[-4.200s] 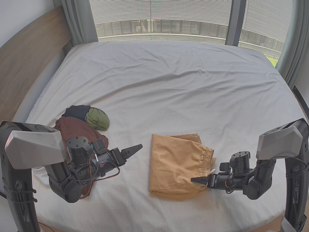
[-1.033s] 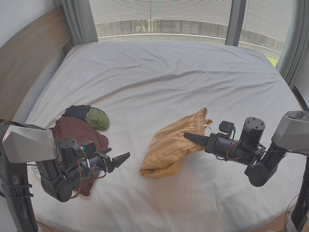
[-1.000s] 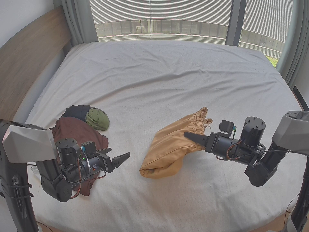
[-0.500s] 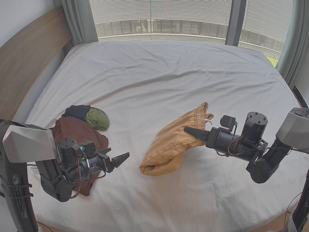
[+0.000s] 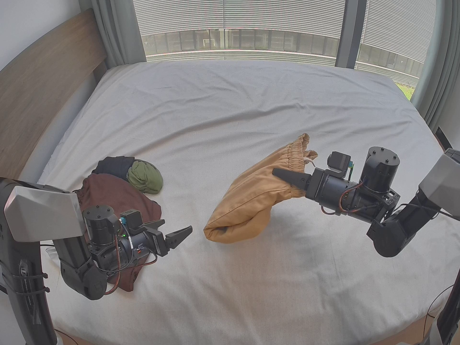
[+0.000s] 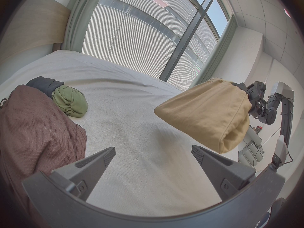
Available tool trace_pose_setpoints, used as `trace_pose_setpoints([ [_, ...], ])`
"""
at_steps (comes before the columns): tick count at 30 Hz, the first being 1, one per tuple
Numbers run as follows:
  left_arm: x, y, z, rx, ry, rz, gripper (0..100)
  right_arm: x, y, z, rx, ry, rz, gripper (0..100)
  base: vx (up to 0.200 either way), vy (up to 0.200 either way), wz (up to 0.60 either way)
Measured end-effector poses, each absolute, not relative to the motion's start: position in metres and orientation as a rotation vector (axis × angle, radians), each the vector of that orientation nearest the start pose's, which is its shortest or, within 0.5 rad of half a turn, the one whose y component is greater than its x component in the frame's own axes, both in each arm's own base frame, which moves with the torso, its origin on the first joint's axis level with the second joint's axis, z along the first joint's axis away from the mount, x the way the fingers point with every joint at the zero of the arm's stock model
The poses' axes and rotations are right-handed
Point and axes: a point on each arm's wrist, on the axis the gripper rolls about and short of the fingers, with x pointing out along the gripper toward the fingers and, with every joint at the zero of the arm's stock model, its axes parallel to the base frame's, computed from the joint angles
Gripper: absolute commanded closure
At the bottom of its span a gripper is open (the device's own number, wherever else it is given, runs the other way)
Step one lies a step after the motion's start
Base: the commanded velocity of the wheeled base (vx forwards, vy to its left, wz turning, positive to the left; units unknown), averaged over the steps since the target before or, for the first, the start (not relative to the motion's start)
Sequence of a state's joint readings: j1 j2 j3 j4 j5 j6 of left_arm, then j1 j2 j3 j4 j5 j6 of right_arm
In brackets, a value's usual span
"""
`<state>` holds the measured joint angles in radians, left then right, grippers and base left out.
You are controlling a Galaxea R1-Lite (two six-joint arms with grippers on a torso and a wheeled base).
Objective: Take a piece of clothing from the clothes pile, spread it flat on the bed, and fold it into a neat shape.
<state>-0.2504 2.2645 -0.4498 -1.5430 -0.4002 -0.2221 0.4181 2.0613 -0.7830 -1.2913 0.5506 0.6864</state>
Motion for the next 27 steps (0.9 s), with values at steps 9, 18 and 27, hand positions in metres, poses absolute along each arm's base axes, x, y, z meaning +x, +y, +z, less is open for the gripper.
trace_pose_setpoints([
  [9,0.308,-0.088,0.016,-0.233,0.347,-0.613,0,0.347,0.16,0.137,0.63,0.282,0.93,100,0.0,0.0,0.0],
  [18,0.309,-0.087,0.015,-0.234,0.347,-0.612,0,0.377,0.162,0.129,0.633,0.283,0.904,100,0.0,0.0,0.0],
  [27,0.309,-0.087,0.015,-0.235,0.349,-0.613,0,0.406,0.171,0.121,0.635,0.308,0.889,100,0.0,0.0,0.0],
])
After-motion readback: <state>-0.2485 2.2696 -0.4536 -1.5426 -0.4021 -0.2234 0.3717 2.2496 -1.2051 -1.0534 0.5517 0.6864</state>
